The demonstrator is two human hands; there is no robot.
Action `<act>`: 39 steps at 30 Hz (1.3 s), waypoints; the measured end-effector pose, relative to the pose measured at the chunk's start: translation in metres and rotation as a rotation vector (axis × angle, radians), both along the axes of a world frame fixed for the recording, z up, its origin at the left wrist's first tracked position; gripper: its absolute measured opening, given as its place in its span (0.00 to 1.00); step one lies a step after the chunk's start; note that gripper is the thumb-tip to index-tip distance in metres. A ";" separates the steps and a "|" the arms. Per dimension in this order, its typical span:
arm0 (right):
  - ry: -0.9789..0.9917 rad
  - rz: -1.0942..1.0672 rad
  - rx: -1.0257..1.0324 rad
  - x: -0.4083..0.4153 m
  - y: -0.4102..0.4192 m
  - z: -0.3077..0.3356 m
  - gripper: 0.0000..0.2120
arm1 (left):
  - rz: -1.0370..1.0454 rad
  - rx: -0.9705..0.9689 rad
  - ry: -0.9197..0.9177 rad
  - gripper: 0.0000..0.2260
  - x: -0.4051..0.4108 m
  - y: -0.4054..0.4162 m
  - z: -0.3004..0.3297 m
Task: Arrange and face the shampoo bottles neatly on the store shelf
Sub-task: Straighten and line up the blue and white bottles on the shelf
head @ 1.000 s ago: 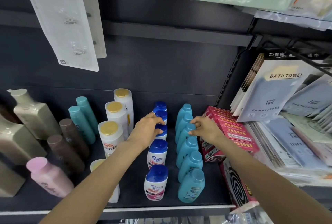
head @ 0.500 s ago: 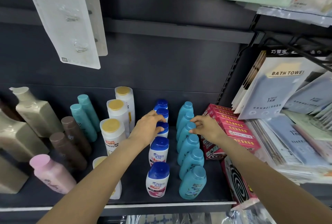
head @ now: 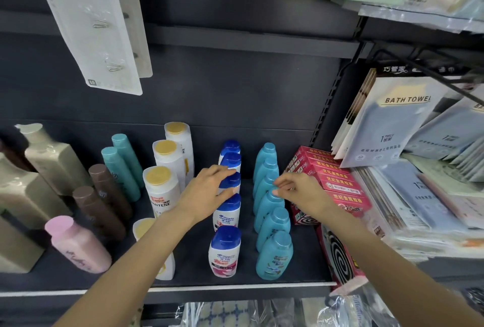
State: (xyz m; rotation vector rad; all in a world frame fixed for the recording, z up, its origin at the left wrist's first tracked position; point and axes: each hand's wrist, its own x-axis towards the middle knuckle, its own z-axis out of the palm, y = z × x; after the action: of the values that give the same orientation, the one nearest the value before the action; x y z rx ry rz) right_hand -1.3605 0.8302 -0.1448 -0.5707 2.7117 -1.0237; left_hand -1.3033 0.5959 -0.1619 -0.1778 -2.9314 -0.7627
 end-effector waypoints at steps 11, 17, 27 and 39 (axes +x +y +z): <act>-0.022 0.056 0.073 0.002 -0.008 0.000 0.18 | 0.052 0.001 -0.144 0.24 0.005 0.008 -0.002; 0.052 0.044 -0.042 0.007 -0.006 0.029 0.19 | 0.106 -0.011 -0.176 0.23 0.006 0.015 0.005; 0.175 -0.078 -0.447 0.023 0.019 0.093 0.08 | 0.104 0.091 -0.039 0.19 0.024 0.056 0.058; -0.260 -0.267 -1.137 0.066 0.059 0.104 0.05 | 0.326 1.399 -0.482 0.20 0.077 0.082 0.094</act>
State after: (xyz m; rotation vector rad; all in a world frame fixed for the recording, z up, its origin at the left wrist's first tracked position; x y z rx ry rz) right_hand -1.2944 0.8895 -0.0408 -0.1584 1.7835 -2.4760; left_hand -1.2265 0.6777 -0.0683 0.6334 -1.8841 -2.6802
